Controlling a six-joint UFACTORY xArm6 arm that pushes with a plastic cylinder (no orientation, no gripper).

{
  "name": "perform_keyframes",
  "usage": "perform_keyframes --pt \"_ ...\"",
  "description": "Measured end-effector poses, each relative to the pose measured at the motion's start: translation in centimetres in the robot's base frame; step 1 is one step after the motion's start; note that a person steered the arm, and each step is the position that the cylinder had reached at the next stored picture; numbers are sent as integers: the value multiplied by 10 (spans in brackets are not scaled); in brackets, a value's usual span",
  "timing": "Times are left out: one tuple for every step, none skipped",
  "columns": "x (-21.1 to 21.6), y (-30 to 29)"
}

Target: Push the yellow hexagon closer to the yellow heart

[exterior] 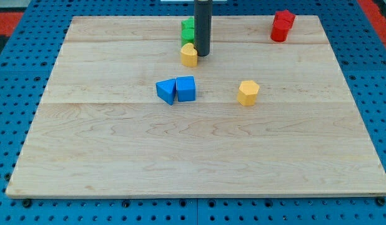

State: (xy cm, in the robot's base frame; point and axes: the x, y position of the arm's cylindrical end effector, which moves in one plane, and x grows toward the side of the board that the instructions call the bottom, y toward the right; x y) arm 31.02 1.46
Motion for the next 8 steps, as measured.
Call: perform_keyframes --pt "3 1" --pt "29 34" --pt "100 49" --pt "134 41" --pt "170 22" --pt "162 -8" --pt "153 -10" --pt "153 66"
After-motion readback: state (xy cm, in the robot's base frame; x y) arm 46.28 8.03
